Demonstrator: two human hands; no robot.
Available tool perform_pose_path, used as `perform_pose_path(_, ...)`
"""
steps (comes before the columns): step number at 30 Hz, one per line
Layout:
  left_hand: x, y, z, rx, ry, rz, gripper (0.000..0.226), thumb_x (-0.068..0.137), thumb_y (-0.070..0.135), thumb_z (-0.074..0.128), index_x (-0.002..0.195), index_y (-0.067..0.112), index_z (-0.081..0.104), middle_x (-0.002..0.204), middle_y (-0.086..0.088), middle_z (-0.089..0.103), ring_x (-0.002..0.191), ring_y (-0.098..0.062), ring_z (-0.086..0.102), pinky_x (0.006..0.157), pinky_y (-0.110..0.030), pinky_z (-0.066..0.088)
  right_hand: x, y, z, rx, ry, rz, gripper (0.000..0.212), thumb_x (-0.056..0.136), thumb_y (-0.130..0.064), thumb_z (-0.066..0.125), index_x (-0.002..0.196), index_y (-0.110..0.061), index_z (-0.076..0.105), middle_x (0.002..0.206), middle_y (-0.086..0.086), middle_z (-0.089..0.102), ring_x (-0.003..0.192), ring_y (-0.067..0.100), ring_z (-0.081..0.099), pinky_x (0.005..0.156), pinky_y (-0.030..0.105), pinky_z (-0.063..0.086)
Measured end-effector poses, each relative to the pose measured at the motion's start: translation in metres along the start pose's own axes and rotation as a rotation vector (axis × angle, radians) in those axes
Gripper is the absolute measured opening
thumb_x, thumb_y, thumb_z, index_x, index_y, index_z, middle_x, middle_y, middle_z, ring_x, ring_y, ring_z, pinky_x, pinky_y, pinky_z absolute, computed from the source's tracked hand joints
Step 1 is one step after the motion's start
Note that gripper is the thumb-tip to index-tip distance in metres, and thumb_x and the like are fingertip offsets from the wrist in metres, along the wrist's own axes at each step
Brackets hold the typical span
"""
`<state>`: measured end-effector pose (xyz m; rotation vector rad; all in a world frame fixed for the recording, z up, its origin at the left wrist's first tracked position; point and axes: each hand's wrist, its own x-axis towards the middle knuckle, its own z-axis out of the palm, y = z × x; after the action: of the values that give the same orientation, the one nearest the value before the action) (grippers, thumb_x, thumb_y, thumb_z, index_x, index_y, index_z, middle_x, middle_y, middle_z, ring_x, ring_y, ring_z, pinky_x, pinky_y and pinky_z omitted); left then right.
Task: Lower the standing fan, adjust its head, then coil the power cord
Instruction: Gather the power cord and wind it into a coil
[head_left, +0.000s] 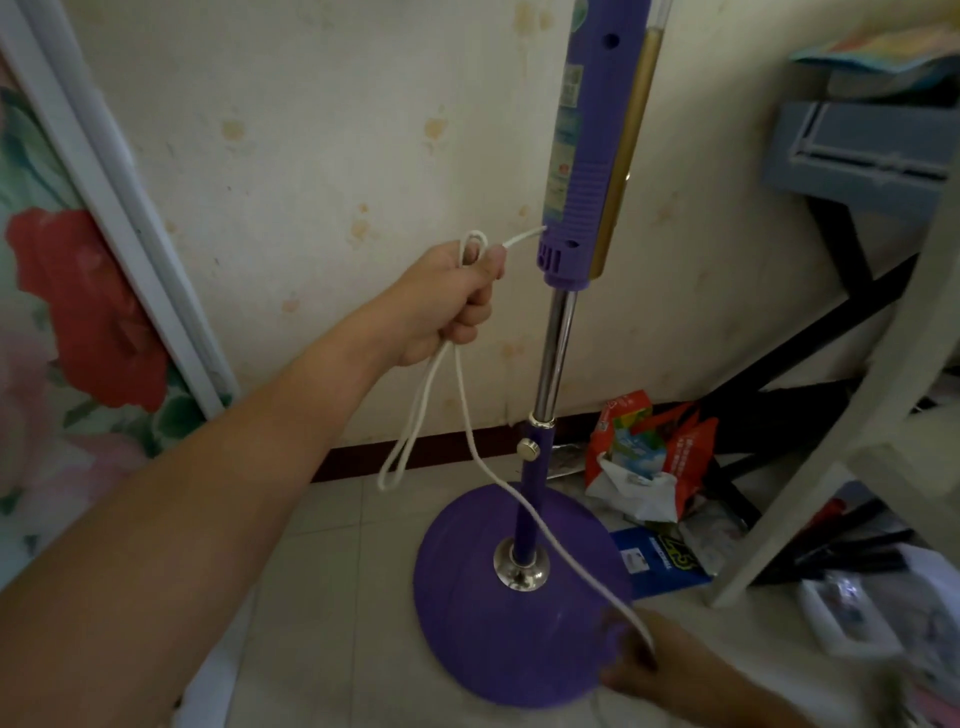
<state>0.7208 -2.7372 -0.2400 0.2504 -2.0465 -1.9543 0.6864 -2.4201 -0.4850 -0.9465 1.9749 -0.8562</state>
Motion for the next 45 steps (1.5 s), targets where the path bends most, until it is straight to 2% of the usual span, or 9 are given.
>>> perform_pose_path(7, 0.005, -0.006, -0.004, 0.146, -0.118, -0.081, 0.028, 0.105, 0.026, 0.046, 0.078, 0.020, 0.041, 0.057, 0.006, 0.033, 0.042, -0.005, 0.025, 0.033, -0.015, 0.020, -0.028, -0.090, -0.137, 0.177, 0.486, -0.258, 0.020, 0.089, -0.032, 0.059, 0.092, -0.026, 0.079, 0.072, 0.000, 0.070, 0.060, 0.001, 0.064, 0.055, 0.013, 0.050)
perform_pose_path(12, 0.007, -0.015, 0.006, 0.142, -0.150, -0.108, 0.020, 0.101, 0.029, 0.053, 0.085, 0.016, 0.052, 0.058, 0.006, 0.039, 0.042, -0.005, 0.029, 0.033, -0.016, 0.022, 0.004, -0.164, -0.152, 0.124, 0.501, -0.454, 0.022, 0.094, -0.042, 0.057, 0.092, -0.031, 0.076, 0.059, -0.002, 0.055, 0.054, 0.010, 0.049, 0.051, 0.017, 0.044)
perform_pose_path(17, 0.000, -0.006, 0.008, 0.166, -0.210, -0.107, 0.041, 0.078, 0.053, 0.073, 0.080, 0.018, 0.053, 0.056, 0.009, 0.039, 0.044, -0.005, 0.028, 0.035, -0.017, 0.023, 0.040, -0.198, -0.141, 0.182, 0.558, -0.545, 0.020, 0.101, -0.025, 0.059, 0.091, -0.027, 0.075, 0.054, -0.013, 0.054, 0.047, 0.005, 0.046, 0.044, 0.018, 0.038)
perform_pose_path(22, -0.002, -0.001, 0.003, 0.282, -0.225, -0.070, 0.013, 0.087, 0.012, 0.071, 0.089, 0.009, 0.058, 0.052, 0.004, 0.043, 0.040, -0.006, 0.032, 0.036, -0.018, 0.024, 0.065, -0.223, -0.125, 0.134, 0.709, -0.588, 0.014, 0.098, -0.030, 0.064, 0.089, -0.025, 0.073, 0.059, -0.016, 0.060, 0.044, 0.007, 0.052, 0.044, 0.016, 0.040)
perform_pose_path(26, -0.002, -0.009, 0.001, 0.235, -0.181, -0.013, 0.008, 0.097, 0.009, 0.056, 0.094, 0.007, 0.063, 0.054, 0.004, 0.051, 0.042, -0.006, 0.034, 0.035, -0.017, 0.026, 0.078, -0.227, -0.123, 0.096, 0.839, -0.576, 0.021, 0.094, -0.041, 0.066, 0.074, -0.035, 0.068, 0.059, -0.014, 0.059, 0.050, 0.005, 0.054, 0.051, 0.027, 0.045)
perform_pose_path(33, 0.004, -0.023, -0.001, 0.050, -0.012, 0.130, 0.025, 0.103, 0.019, 0.049, 0.082, 0.010, 0.060, 0.057, 0.005, 0.052, 0.052, -0.007, 0.049, 0.048, -0.019, 0.042, 0.077, -0.137, -0.103, 0.102, 0.497, -0.373, 0.027, 0.101, -0.031, 0.059, 0.082, -0.016, 0.069, 0.063, -0.013, 0.062, 0.060, 0.001, 0.057, 0.065, 0.025, 0.048)
perform_pose_path(36, 0.002, -0.033, 0.011, -0.163, -0.117, 0.070, 0.028, 0.102, 0.019, 0.047, 0.077, 0.010, 0.057, 0.093, -0.005, 0.070, 0.098, -0.019, 0.070, 0.088, -0.037, 0.056, 0.066, -0.093, -0.082, 0.076, 0.332, -0.281, 0.023, 0.098, -0.025, 0.065, 0.076, -0.022, 0.071, 0.066, -0.008, 0.070, 0.064, 0.003, 0.066, 0.065, 0.023, 0.054)
perform_pose_path(39, -0.002, -0.038, 0.030, -0.459, -0.295, 0.000, 0.035, 0.098, 0.025, 0.044, 0.066, 0.014, 0.053, 0.109, -0.012, 0.074, 0.126, -0.035, 0.059, 0.104, -0.050, 0.047, 0.064, -0.071, -0.064, 0.130, 0.245, -0.283, 0.016, 0.098, -0.014, 0.063, 0.090, -0.005, 0.074, 0.079, -0.007, 0.073, 0.078, 0.004, 0.069, 0.076, 0.020, 0.056)
perform_pose_path(45, -0.006, -0.032, 0.026, -0.493, -0.237, -0.012, 0.053, 0.106, 0.029, 0.037, 0.060, 0.014, 0.060, 0.079, -0.012, 0.072, 0.081, -0.029, 0.074, 0.081, -0.051, 0.059, 0.052, -0.040, -0.048, 0.391, 0.114, -0.172, 0.028, 0.102, -0.016, 0.057, 0.080, -0.022, 0.073, 0.071, -0.004, 0.070, 0.073, 0.007, 0.070, 0.070, 0.018, 0.055)
